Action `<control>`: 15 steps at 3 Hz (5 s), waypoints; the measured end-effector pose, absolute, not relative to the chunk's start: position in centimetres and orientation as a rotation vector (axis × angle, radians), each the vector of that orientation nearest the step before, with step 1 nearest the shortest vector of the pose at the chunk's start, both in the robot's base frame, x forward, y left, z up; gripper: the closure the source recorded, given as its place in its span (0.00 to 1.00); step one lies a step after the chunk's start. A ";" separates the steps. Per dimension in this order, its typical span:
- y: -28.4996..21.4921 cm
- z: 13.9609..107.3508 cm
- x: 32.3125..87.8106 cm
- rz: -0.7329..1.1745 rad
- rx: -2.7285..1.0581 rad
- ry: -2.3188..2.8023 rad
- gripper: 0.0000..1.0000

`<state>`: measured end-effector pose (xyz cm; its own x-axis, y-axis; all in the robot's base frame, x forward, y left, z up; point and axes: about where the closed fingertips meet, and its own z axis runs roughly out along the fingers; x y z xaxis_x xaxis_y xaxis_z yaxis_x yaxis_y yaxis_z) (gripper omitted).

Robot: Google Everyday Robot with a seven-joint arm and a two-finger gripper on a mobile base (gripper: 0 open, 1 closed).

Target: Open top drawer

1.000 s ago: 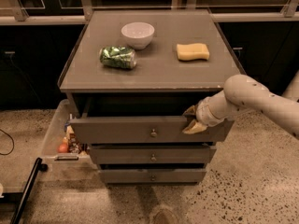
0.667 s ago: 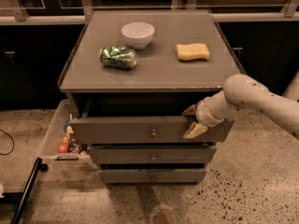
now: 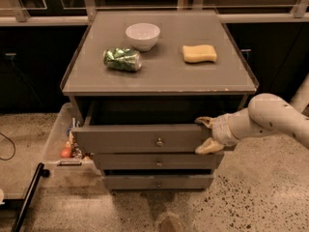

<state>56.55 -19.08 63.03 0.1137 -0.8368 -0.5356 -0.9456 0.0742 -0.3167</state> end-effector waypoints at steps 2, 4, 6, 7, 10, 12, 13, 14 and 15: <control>-19.1 64.1 56.6 0.225 -1.776 1.737 0.91; -19.1 64.1 56.6 0.226 -1.776 1.736 0.65; -19.0 64.2 56.0 0.265 -1.778 1.726 0.92; -19.1 63.7 54.6 0.314 -1.781 1.709 1.00; -19.1 64.1 54.5 0.316 -1.782 1.708 0.57; -18.7 63.7 51.9 0.402 -1.818 1.686 0.11; -18.7 63.8 51.8 0.402 -1.818 1.686 0.15; -19.6 64.4 48.4 0.396 -1.820 1.681 0.37; -20.5 65.0 44.8 0.384 -1.827 1.680 0.60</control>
Offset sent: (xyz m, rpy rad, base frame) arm -0.0808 -0.0449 -0.0052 0.0987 -0.0252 -0.0702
